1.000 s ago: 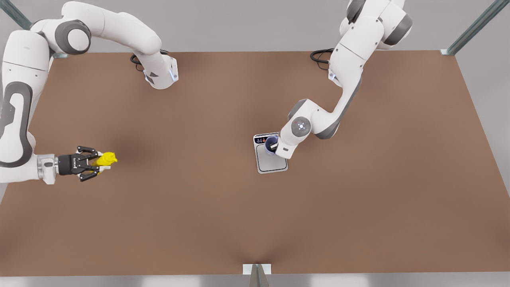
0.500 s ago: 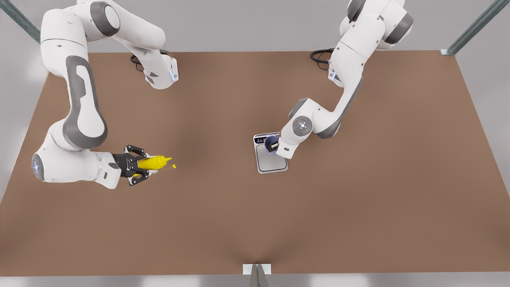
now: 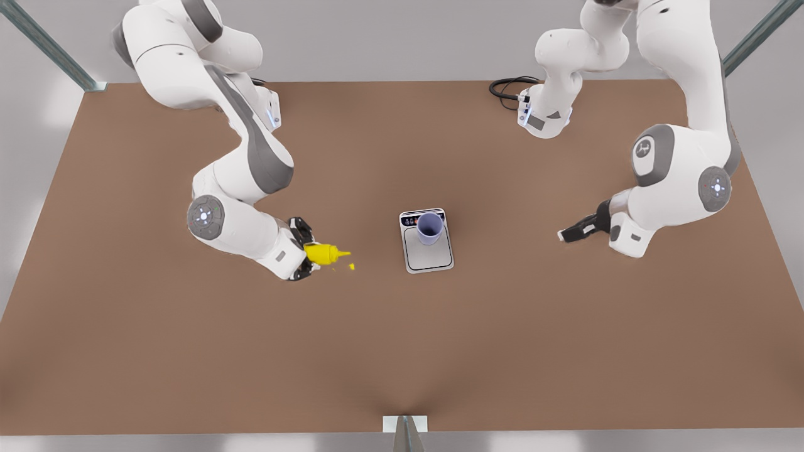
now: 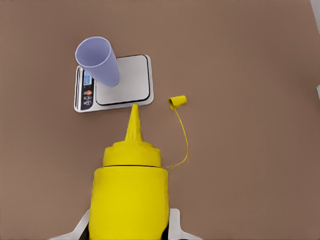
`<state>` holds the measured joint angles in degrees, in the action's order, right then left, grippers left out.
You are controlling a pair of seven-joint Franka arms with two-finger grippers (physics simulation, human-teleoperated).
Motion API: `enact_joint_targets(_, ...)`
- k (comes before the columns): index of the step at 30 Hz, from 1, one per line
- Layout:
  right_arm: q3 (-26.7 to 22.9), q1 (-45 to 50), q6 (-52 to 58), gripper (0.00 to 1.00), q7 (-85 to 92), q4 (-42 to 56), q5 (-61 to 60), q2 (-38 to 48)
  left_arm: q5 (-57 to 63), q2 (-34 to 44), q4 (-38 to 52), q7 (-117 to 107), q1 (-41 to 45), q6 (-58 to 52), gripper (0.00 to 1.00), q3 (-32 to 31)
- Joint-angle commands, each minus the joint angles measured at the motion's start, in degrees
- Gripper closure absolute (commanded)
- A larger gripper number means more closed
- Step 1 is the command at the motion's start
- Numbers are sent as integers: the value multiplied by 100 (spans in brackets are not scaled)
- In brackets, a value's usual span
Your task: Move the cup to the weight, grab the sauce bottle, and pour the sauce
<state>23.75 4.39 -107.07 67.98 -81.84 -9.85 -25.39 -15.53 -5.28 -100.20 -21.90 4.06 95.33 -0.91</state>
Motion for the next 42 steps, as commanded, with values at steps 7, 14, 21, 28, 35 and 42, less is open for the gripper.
enact_joint_targets(7,-2,923,-174,53,-935,318,-26,-10,1474,905,-271,591,-37,-182,0,38)
enact_joint_targets(14,-37,1529,-508,52,-1542,450,273,-45,1509,967,-342,591,-98,-182,0,82)
enact_joint_targets(21,-46,1802,-508,52,-1849,459,800,-45,1509,906,-351,591,-98,-190,0,82)
enact_joint_targets(28,-54,1837,-499,52,-1849,459,958,-45,1501,897,-351,582,-98,-182,0,91)
enact_joint_targets(35,-2,1126,-236,52,-1542,687,28,-27,1501,853,-342,582,-98,-182,0,91)
enact_joint_targets(42,-2,-719,529,51,1085,143,-2661,-19,1501,826,-342,573,-98,-182,0,91)
